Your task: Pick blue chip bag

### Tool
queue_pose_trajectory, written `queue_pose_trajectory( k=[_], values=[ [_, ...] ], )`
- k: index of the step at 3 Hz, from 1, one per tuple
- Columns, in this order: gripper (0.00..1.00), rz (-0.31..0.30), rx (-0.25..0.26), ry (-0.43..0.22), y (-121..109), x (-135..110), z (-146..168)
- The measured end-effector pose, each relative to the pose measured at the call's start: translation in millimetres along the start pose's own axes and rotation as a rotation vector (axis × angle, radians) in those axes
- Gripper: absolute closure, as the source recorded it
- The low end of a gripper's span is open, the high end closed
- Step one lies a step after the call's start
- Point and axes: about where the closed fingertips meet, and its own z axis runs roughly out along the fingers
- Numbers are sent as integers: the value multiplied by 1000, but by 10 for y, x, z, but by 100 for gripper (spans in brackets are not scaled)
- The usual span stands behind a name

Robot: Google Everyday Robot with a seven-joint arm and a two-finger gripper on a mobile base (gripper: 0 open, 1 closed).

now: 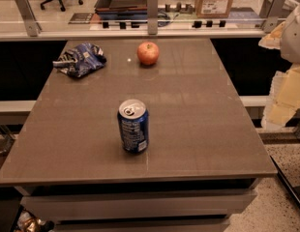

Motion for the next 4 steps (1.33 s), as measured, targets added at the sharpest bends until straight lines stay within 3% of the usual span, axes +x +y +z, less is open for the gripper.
queue_pose_trajectory(
  k=[1,2,4],
  values=[
    [0,2,4,-8,-12,-24,-8],
    [0,10,12,-62,-88,-200,-11],
    [0,18,69,-268,-192,-809,-86]
  ],
)
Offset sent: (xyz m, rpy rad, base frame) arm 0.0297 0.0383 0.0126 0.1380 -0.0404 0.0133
